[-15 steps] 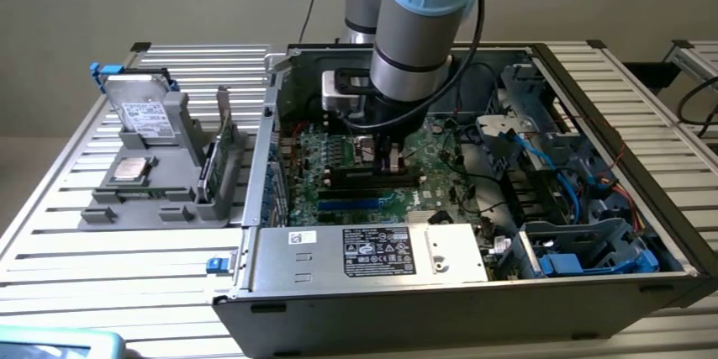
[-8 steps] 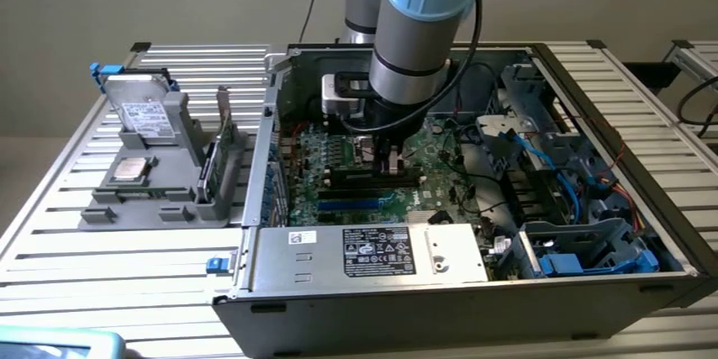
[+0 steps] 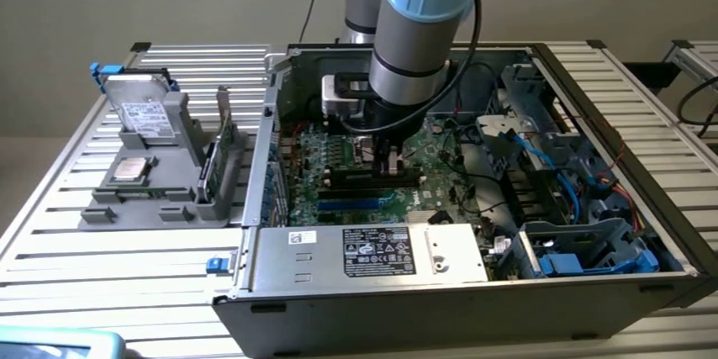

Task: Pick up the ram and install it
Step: 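Insert the ram into the slot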

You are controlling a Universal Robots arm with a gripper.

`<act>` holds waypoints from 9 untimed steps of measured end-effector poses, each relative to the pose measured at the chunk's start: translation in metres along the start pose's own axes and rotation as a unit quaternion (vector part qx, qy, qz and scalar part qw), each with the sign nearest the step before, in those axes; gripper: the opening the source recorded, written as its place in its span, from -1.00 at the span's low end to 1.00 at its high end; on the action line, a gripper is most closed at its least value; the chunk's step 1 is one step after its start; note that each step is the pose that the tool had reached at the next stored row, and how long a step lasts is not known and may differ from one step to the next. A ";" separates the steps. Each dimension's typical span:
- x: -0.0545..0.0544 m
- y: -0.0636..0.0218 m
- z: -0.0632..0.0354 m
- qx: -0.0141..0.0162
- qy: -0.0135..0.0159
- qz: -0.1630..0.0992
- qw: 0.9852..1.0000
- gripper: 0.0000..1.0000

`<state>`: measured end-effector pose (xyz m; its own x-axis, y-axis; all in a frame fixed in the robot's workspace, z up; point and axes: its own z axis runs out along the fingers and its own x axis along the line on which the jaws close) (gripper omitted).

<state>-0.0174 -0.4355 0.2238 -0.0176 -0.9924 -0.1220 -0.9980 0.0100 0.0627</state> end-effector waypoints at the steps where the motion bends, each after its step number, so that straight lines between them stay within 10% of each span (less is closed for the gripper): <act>1: 0.000 0.0000 0.0002 0.000 0.000 0.000 1.000 -0.73; 9: -0.002 0.0003 0.0007 0.001 0.000 0.004 1.000 -0.73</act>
<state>-0.0177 -0.4335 0.2234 -0.0262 -0.9922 -0.1221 -0.9979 0.0186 0.0625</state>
